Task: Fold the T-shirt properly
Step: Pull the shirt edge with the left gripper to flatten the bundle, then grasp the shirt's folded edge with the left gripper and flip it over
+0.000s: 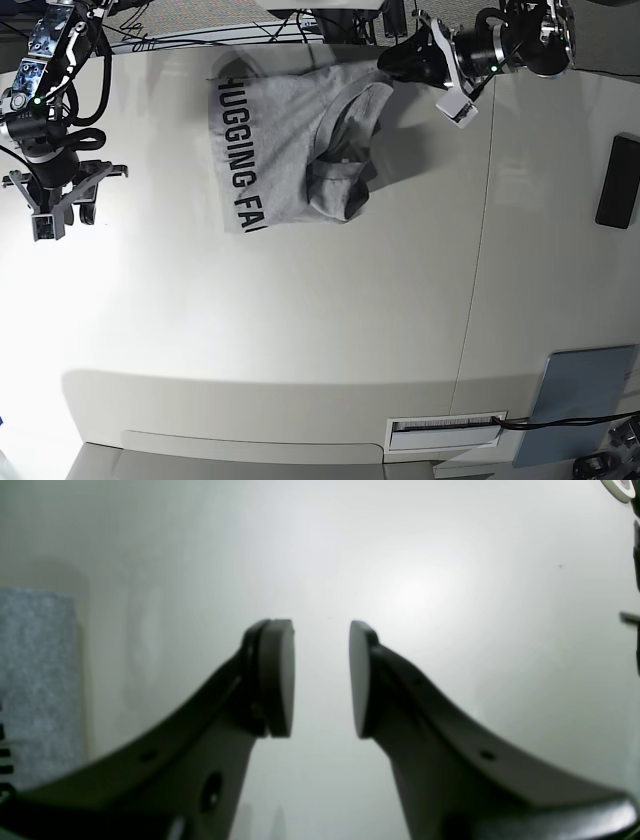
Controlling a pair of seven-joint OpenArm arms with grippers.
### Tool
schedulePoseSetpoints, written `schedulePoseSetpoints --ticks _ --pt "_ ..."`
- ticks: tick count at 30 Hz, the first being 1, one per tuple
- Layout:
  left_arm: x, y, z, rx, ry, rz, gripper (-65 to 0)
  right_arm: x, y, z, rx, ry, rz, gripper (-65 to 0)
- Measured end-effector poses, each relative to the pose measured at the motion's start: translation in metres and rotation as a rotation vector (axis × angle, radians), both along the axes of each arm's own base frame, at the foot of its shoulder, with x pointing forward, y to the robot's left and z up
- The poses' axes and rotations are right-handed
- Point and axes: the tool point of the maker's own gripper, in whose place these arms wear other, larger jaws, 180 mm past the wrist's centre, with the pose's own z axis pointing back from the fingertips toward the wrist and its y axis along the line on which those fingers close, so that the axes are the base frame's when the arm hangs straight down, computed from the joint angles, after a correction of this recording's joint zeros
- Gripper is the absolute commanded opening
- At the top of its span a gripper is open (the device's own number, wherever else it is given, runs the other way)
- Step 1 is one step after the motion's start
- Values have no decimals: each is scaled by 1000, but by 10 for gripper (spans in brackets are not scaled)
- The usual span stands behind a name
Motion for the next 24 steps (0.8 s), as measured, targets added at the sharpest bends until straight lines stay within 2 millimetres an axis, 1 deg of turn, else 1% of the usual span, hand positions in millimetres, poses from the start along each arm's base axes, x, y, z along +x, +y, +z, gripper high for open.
schedulePoseSetpoints --ticks 2,5,7,9,11,12,14,16,19,24 --pt "0 2 -3 21 2 -1 -356 0 0 0 0 0 0 -460" --pt "0 5 -6 46 3 -3 -355 0 0 0 0 0 0 -460" --pt "10 4 0 21 -37 29 -355 0 0 0 0 0 0 -460" --pt "33 2 14 -29 -126 90 -355 0 0 0 0 0 0 -460" --pt "63 4 33 -75 -242 169 -355 0 0 0 1 -1 0 -460" --pt "78 8 39 -72 -282 208 -355 0 0 0 1 0 0 -460" --pt "100 17 39 -7 -315 257 -355 0 0 0 0 0 0 -460" --pt "117 20 40 36 -337 277 -355 0 0 0 1 -1 0 -460" --pt "133 8 49 35 -382 262 -355 0 1 0 4 -1 2 -460" --pt "140 -21 41 92 -396 232 -355 0 1 0 4 -1 2 -460"
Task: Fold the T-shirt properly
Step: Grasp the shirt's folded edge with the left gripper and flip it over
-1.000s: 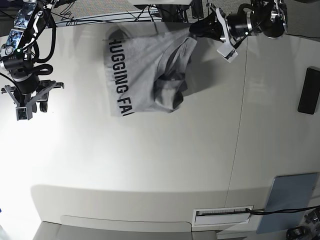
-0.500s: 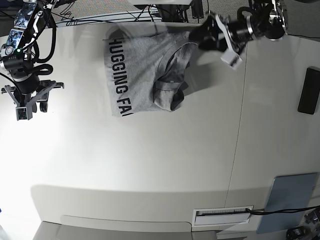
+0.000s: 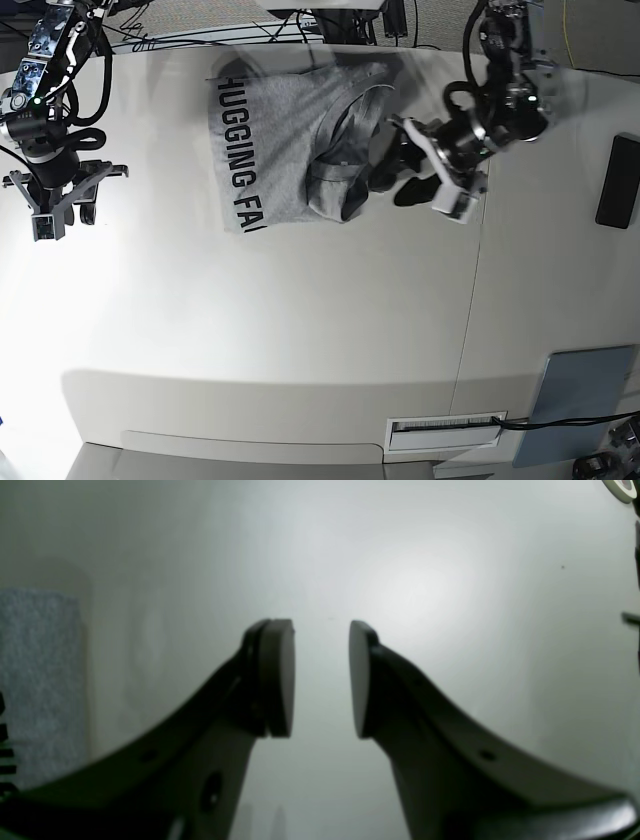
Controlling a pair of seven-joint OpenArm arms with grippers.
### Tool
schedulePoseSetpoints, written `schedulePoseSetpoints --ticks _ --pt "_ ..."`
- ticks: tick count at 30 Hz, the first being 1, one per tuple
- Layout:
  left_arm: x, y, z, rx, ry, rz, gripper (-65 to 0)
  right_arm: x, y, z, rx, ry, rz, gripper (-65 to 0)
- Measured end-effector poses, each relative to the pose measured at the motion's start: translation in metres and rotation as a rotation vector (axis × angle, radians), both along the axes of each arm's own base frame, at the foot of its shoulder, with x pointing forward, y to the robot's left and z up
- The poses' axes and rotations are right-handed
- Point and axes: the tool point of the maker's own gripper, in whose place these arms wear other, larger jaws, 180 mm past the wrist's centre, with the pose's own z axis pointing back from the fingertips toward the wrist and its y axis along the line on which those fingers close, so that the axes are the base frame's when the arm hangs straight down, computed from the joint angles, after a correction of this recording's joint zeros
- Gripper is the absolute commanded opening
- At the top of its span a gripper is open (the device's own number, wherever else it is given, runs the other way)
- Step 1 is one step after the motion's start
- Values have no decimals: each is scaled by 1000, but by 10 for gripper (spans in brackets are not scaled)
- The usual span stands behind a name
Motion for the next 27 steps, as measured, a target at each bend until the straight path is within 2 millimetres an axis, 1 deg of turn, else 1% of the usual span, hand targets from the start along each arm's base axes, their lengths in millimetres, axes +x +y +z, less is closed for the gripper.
schedulePoseSetpoints --ticks 5,9,11,16,17,18,21,22,24,25,26,27 --pt "7 -25 -6 59 -13 -17 -355 0 0 0 0 0 0 -460" --pt "11 -36 -25 96 39 -13 -355 -1 0 -1 0 3 0 -460" --pt "14 -41 -32 84 66 -2 -355 -2 0 -2 0 8 -1 -460" --pt "22 -54 -33 48 70 -27 -362 -2 0 -2 0 8 0 -460" --pt "22 -54 -35 50 72 -31 -387 -2 0 -2 -1 9 -1 -460" --pt "23 -53 -37 54 77 -31 -431 -2 0 -2 -1 9 0 -460" --pt "22 -51 -45 64 97 -28 -625 -2 0 -2 0 8 0 -460" --pt "22 -51 -45 65 98 -26 -650 -2 0 -2 -1 9 -1 -460" --pt "24 -49 -45 65 96 -20 -650 -2 0 -2 -1 8 0 -460" --pt "26 -43 -44 64 98 2 -650 -2 0 -2 0 8 0 -460" --pt "31 -33 -45 65 105 44 -650 -2 0 -2 0 8 0 -460" --pt "37 -17 -47 79 115 108 -650 -2 0 -2 -1 8 -1 -460"
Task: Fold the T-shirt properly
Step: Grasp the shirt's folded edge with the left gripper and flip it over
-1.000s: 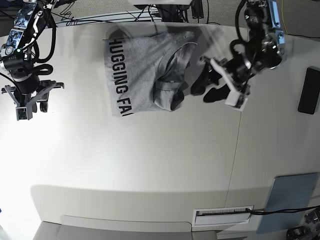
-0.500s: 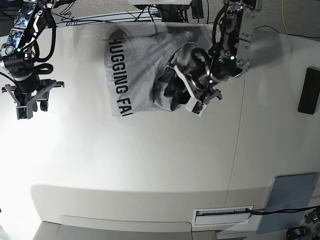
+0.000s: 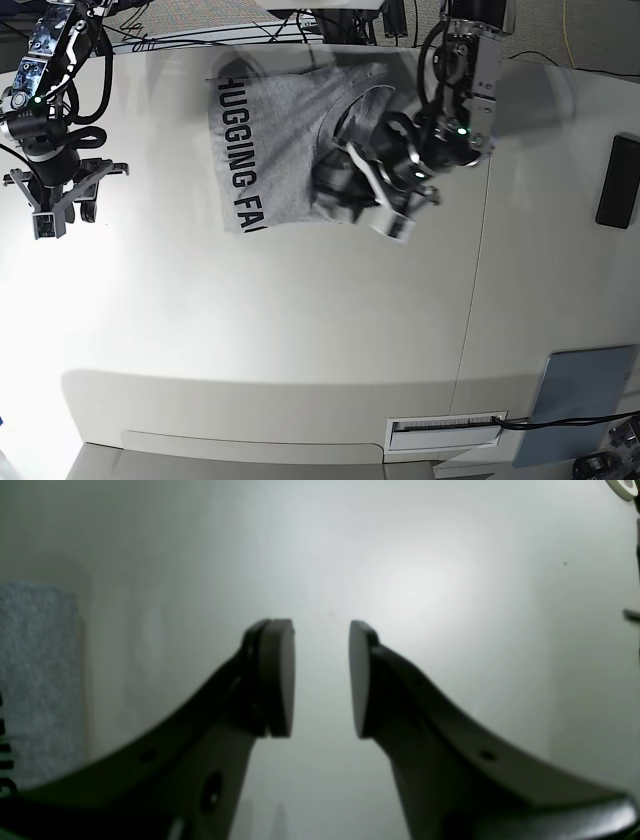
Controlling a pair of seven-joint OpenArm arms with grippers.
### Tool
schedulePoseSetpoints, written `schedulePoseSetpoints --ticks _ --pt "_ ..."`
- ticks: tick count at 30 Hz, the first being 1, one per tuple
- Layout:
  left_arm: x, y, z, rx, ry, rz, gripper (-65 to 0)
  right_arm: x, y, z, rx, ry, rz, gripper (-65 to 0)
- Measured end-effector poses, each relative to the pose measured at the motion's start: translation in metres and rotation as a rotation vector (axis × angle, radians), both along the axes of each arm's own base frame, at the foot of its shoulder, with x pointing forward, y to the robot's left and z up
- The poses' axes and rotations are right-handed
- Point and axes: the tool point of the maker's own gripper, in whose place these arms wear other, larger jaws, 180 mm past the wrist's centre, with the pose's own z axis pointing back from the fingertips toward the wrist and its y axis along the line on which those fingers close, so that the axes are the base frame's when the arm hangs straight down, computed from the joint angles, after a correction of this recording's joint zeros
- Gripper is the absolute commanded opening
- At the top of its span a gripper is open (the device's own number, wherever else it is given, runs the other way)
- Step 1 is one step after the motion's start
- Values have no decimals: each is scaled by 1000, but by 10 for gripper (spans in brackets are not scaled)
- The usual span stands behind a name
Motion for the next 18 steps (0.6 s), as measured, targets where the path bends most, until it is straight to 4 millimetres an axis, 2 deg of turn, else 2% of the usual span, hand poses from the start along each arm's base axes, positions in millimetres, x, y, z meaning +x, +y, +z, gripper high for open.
schedulePoseSetpoints --ticks 3,6,9,11,16,18 --pt "13 49 -2 45 -3 135 -650 0 0 0 0 -1 1 -460" --pt "13 71 -6 67 27 188 -650 0 0 0 0 0 1 -460" --pt "12 79 -8 83 37 207 -648 0 0 0 0 0 0 -460" --pt "12 81 -10 102 38 209 -610 0 0 0 0 -1 1 -460" --pt "11 79 -10 111 30 183 -398 0 0 0 0 0 0 -460" --pt "8 73 -9 123 17 121 -360 0 0 0 0 0 1 -460"
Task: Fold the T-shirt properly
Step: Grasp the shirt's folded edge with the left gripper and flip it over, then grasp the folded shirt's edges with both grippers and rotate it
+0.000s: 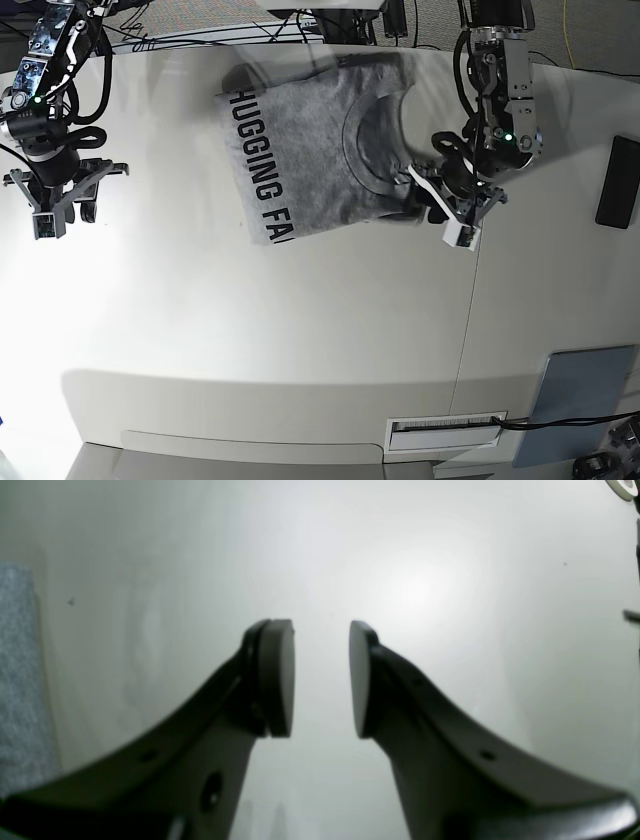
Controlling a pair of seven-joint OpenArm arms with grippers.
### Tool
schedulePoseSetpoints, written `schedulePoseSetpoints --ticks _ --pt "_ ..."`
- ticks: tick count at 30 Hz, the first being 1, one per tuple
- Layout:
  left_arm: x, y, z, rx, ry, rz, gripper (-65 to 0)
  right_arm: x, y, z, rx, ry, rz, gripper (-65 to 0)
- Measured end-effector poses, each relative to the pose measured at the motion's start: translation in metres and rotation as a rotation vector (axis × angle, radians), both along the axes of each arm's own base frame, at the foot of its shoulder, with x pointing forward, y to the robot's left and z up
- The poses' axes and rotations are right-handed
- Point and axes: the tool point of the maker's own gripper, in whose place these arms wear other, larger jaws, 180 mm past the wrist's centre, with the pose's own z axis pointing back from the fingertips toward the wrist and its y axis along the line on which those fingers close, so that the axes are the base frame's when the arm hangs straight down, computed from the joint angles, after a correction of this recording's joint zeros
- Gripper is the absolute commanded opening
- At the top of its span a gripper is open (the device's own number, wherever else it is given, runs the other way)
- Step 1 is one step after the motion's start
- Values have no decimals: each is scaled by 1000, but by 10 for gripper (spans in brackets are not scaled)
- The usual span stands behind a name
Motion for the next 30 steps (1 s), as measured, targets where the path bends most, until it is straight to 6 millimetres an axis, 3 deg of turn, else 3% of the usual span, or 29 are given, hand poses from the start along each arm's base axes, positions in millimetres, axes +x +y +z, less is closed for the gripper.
schedulePoseSetpoints --ticks 2,5,8,11,13,16,23,30 --pt "-2 -2 0 14 -5 -46 -369 0 0 0 1 -1 1 -460" --pt "-6 -5 7 0 -30 -117 -469 4 7 4 38 -33 23 -469" --pt "-16 -22 30 -87 -94 -203 -592 8 18 6 80 -58 53 -553" --pt "-47 -56 54 -220 -163 -393 -649 14 34 4 99 -65 102 -650" --pt "-68 -69 59 -323 -142 -426 -650 21 57 1 119 -64 167 -650" --pt "-91 -71 49 -380 -62 -418 -650 35 88 -5 118 -70 260 -650" --pt "-126 -74 31 -414 38 -407 -650 66 145 -32 90 -5 425 -650" --pt "-149 -97 8 -297 116 -529 -650 78 175 -77 128 116 473 -650"
